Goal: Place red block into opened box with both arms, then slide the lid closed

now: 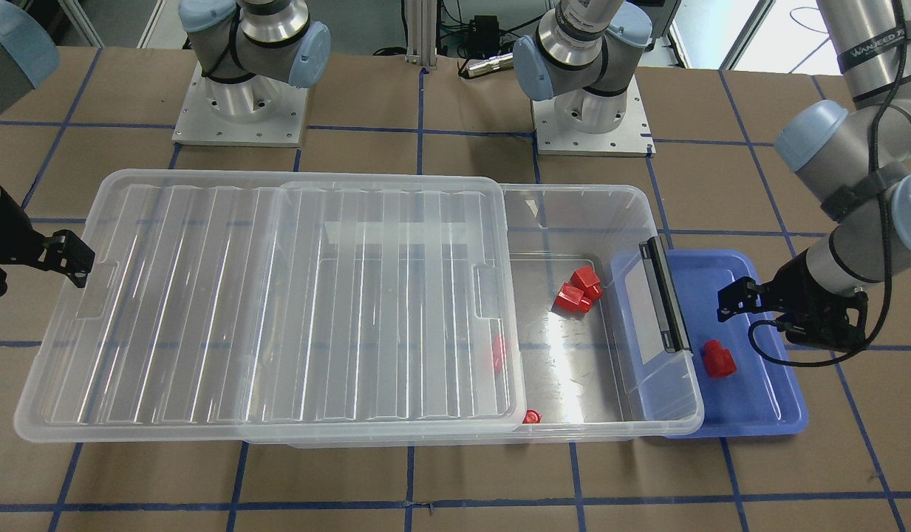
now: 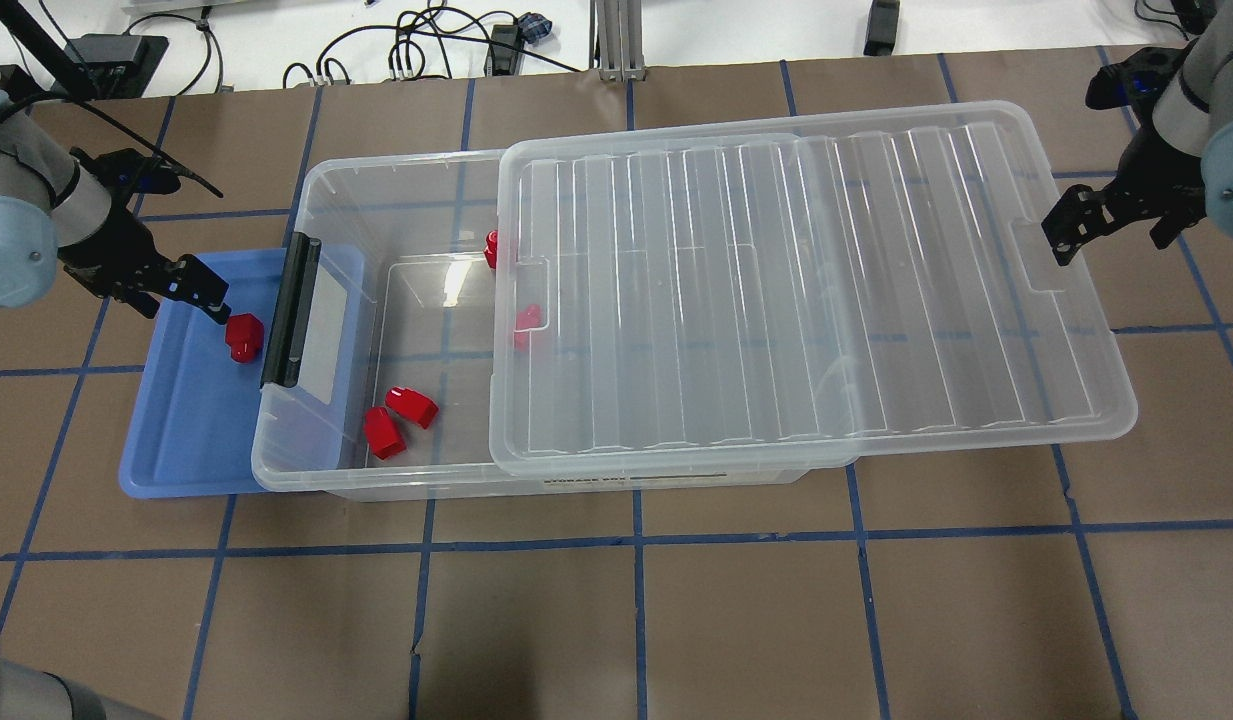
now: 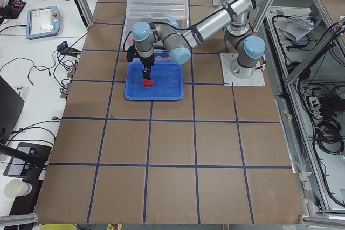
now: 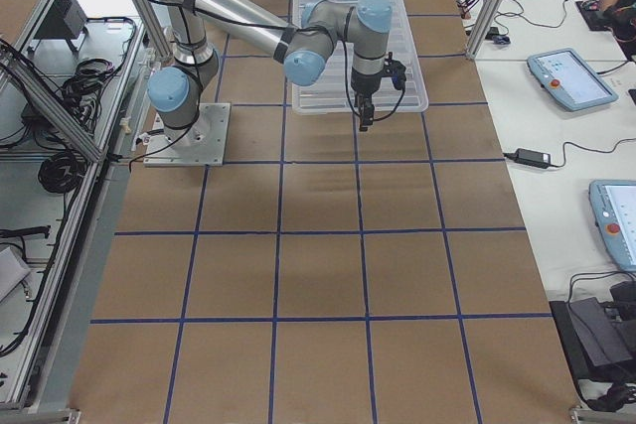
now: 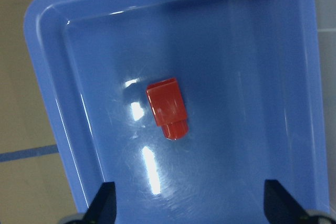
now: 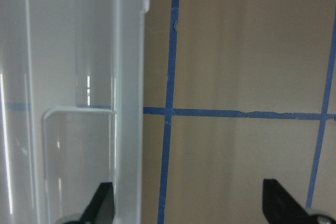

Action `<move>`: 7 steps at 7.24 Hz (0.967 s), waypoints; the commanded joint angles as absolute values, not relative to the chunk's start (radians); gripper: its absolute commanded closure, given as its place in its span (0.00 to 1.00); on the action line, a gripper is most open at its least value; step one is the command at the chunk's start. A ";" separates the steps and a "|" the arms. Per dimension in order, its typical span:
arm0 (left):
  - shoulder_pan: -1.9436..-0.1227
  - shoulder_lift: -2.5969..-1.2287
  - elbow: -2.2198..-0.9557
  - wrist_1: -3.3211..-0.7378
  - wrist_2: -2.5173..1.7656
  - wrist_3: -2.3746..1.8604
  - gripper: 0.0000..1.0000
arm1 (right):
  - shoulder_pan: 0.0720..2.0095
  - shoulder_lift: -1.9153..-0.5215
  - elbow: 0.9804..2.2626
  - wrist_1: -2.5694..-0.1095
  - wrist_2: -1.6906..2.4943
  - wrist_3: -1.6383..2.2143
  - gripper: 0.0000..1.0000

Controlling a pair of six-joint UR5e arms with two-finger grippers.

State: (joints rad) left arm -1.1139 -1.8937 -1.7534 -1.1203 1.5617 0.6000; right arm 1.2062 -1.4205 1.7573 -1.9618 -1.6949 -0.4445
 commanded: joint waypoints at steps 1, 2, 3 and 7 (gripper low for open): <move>-1.114 -1.965 -1.788 -0.960 1.546 0.416 0.00 | 1.186 -1.422 1.758 -1.962 -1.694 -0.448 0.00; -1.112 -1.979 -1.825 -0.933 1.549 0.414 0.00 | 1.178 -1.420 1.759 -1.962 -1.692 -0.463 0.00; -1.112 -1.989 -1.832 -0.925 1.549 0.411 0.00 | 1.178 -1.422 1.763 -1.960 -1.690 -0.472 0.00; -1.115 -2.042 -1.827 -0.923 1.559 0.394 0.22 | 1.181 -1.439 1.752 -1.945 -1.680 -0.448 0.00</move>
State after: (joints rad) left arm -1.1161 -2.0224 -1.8285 -0.9250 1.5578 0.3931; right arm 1.1794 -1.4291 1.7555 -1.9512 -1.6827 -0.4591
